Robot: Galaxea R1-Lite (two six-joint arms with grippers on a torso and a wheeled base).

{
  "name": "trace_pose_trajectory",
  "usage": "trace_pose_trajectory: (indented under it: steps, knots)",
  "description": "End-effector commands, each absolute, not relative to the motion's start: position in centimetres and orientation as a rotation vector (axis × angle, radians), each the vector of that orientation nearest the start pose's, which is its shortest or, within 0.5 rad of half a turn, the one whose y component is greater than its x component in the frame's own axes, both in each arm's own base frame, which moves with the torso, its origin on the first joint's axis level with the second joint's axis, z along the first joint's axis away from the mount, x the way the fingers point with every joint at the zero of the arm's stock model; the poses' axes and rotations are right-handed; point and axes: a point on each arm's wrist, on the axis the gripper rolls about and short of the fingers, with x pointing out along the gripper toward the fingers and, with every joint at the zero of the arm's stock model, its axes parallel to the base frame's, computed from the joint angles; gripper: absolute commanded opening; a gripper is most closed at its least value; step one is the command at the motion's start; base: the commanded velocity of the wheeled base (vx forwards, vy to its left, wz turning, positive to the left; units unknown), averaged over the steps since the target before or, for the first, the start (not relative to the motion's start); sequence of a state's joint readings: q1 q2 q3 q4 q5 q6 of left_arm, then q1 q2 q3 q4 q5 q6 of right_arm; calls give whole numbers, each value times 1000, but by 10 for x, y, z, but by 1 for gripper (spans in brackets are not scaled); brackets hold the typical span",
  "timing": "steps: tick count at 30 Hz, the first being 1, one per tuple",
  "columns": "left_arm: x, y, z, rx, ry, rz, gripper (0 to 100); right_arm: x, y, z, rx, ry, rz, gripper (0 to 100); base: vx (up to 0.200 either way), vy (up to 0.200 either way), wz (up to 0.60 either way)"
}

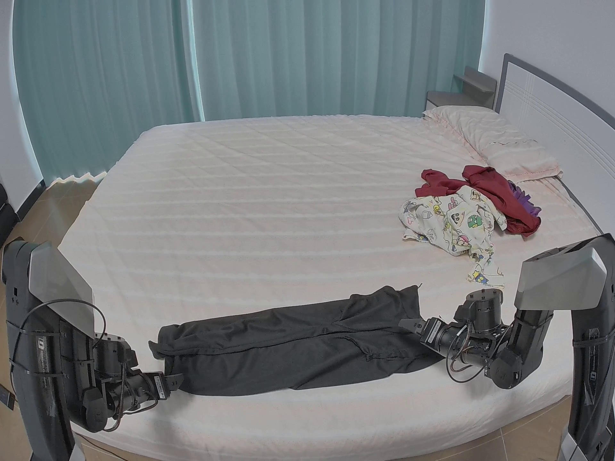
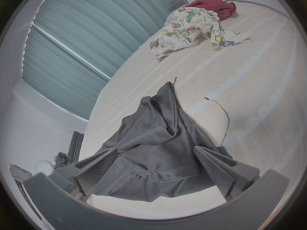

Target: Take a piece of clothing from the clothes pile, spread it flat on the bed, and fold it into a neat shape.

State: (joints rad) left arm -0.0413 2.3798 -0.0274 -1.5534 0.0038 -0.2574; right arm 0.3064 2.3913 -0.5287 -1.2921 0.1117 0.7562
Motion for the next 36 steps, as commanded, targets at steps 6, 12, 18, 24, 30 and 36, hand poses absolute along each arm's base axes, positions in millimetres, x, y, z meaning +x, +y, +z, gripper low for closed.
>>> trace_pose_trajectory:
  steps: [6, 12, 18, 24, 30, 36]
  knots:
    - [223, -17, -59, -186, 828, 51, 100, 310, 102, -33, 671, 681, 184, 100, 0, 0, 0]
    - [221, -16, -60, -243, 836, 80, 0, 309, 102, -34, 669, 690, 183, 100, 0, 0, 0]
    - [212, -16, -47, -273, 828, 90, 0, 305, 100, -33, 663, 698, 180, 100, 0, 0, 0]
    - [212, -16, -48, -291, 832, 102, 0, 300, 99, -37, 620, 726, 179, 100, 0, 0, 0]
    - [204, -18, -52, -301, 920, 120, 0, 293, 95, -37, 599, 813, 137, 100, 0, 0, 0]
    - [203, -18, -52, -295, 932, 132, 0, 290, 87, -21, 594, 873, 87, 100, 0, 0, 0]
